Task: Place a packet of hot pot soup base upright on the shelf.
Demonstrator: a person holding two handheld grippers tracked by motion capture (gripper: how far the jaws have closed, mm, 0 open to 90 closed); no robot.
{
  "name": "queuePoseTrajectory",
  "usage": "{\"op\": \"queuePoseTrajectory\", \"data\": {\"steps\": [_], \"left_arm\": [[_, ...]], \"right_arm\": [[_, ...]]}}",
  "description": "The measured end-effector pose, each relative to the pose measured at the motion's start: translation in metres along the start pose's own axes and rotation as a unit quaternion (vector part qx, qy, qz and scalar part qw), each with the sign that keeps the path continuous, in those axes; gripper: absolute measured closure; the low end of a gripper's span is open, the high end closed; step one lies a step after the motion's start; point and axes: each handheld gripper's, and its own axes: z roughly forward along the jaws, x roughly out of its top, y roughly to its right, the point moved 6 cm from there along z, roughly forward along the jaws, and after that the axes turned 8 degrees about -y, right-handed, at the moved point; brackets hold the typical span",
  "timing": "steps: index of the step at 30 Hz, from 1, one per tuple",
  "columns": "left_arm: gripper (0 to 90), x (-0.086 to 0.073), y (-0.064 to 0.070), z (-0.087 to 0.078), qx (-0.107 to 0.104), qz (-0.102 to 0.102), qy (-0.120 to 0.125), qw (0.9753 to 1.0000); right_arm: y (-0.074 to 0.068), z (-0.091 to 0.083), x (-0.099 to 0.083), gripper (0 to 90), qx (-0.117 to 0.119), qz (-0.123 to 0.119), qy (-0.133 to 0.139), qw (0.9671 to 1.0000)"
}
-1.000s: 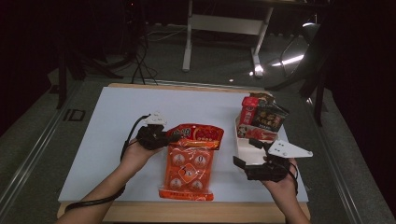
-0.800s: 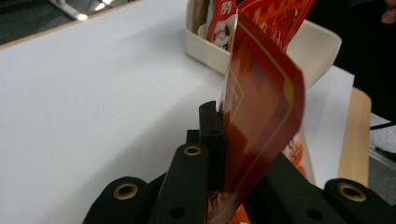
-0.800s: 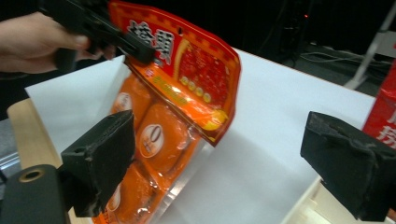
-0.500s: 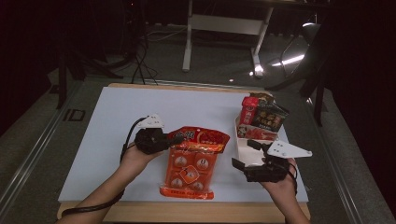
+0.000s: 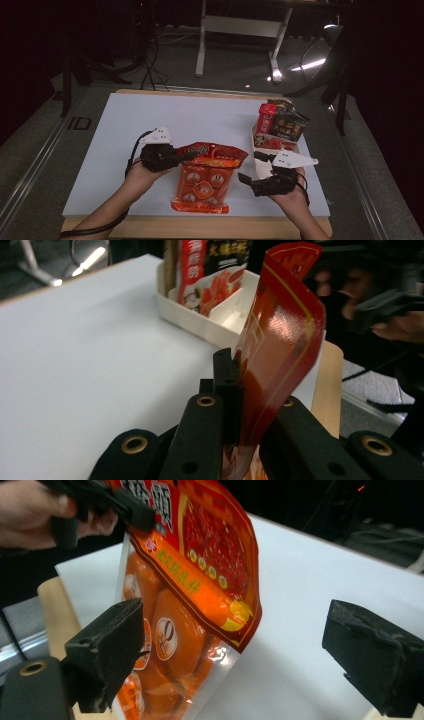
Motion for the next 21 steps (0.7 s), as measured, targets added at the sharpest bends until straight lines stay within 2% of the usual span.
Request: {"op": "queuePoseTrajectory", "data": {"steps": [2,4,6,7,8,9,10,11,12,14,15,19,21], "left_arm": [[89.7,0.001,0.004,-0.001,-0.005,0.007,0.0,1.0],[89.7,0.002,0.006,-0.002,-0.007,0.008,-0.001,0.9999],[89.7,0.002,0.008,-0.003,-0.013,0.008,0.001,0.9999],[89.7,0.002,0.009,-0.003,-0.012,0.01,0.002,0.9999],[89.7,0.002,0.01,-0.004,-0.013,0.011,0.002,0.9999],[89.7,0.002,0.011,-0.004,-0.016,0.014,0.002,0.9998],[89.7,0.003,0.013,-0.004,-0.015,0.017,0.003,0.9997],[89.7,0.003,0.014,-0.005,-0.015,0.018,0.002,0.9997],[89.7,0.003,0.014,-0.005,-0.016,0.02,0.002,0.9997],[89.6,0.003,0.016,-0.005,-0.018,0.02,0.003,0.9996],[89.6,0.003,0.016,-0.005,-0.017,0.021,0.004,0.9996],[89.5,0.003,0.016,-0.005,-0.022,0.019,0.004,0.9996],[89.5,0.002,0.016,-0.005,-0.024,0.015,0.005,0.9996]], "right_arm": [[0.001,0.006,0.001,13.6,0.004,0.003,-0.002,1.0],[0.0,0.013,0.001,14.1,0.017,0.004,-0.011,0.9998],[-0.001,0.019,0.002,17.8,0.033,0.004,-0.007,0.9994],[-0.001,0.023,0.001,18.8,0.034,0.006,-0.011,0.9993],[-0.001,0.026,0.001,26.6,0.039,0.008,-0.01,0.9991],[-0.002,0.028,0.0,30.4,0.053,0.008,-0.011,0.9985],[-0.002,0.03,0.0,34.0,0.053,0.006,-0.013,0.9985],[-0.004,0.031,0.0,44.2,0.065,0.002,-0.016,0.9978],[-0.005,0.032,-0.001,50.6,0.079,-0.003,-0.017,0.9967],[-0.007,0.036,-0.003,58.1,0.096,-0.011,-0.025,0.995],[-0.007,0.036,-0.005,60.5,0.095,-0.016,-0.026,0.995],[-0.006,0.034,-0.005,67.9,0.118,0.002,-0.009,0.993],[-0.006,0.035,-0.005,71.8,0.125,0.006,-0.012,0.9921]]}}
